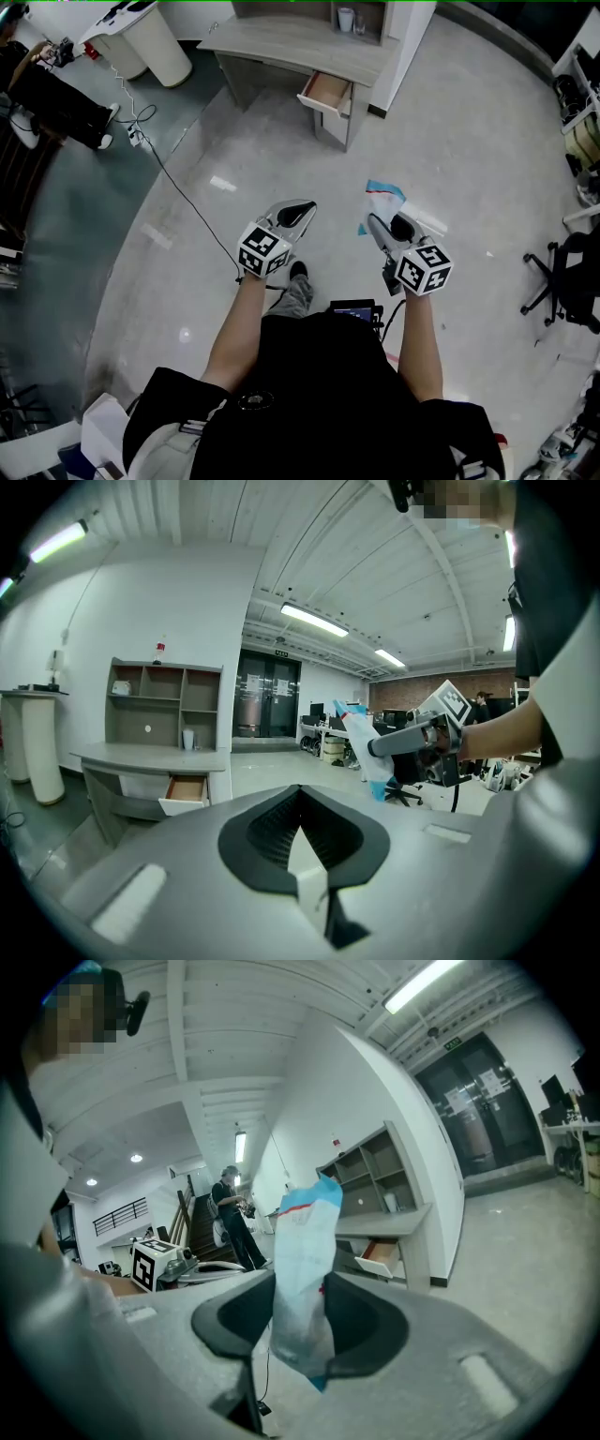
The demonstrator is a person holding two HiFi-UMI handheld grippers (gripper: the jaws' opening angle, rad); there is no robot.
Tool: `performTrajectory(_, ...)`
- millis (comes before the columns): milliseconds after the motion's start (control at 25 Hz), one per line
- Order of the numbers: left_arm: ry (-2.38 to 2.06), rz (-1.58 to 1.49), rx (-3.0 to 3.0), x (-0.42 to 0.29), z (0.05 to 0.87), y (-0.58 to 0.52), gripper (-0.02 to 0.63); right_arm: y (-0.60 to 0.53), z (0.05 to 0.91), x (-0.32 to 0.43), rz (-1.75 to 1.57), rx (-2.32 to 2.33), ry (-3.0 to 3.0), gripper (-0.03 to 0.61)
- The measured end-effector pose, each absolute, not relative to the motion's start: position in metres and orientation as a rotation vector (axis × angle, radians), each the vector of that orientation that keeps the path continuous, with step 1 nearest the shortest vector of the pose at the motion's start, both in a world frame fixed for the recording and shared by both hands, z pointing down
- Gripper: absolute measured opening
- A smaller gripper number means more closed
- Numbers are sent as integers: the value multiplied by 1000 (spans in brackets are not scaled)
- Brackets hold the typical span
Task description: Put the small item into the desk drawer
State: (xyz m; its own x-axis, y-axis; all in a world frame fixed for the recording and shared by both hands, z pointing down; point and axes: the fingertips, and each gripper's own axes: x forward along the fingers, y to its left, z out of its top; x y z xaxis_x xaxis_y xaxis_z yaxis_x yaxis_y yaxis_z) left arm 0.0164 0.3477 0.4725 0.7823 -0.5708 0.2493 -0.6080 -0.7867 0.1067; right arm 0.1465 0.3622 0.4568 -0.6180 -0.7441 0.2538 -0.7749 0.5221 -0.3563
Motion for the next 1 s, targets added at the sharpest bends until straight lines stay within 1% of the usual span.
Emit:
performTrajectory(280, -896, 331, 2791, 12, 481, 295, 2, 314, 454, 142, 677, 1369, -2647, 163)
performTrajectory(560, -857, 331, 2787, -8, 485, 245, 2, 266, 455, 121, 685, 1396, -2607, 163)
performTrajectory(1000, -762, 279, 2776, -65, 490, 156, 2, 186, 458, 61, 653, 1493, -2496, 163)
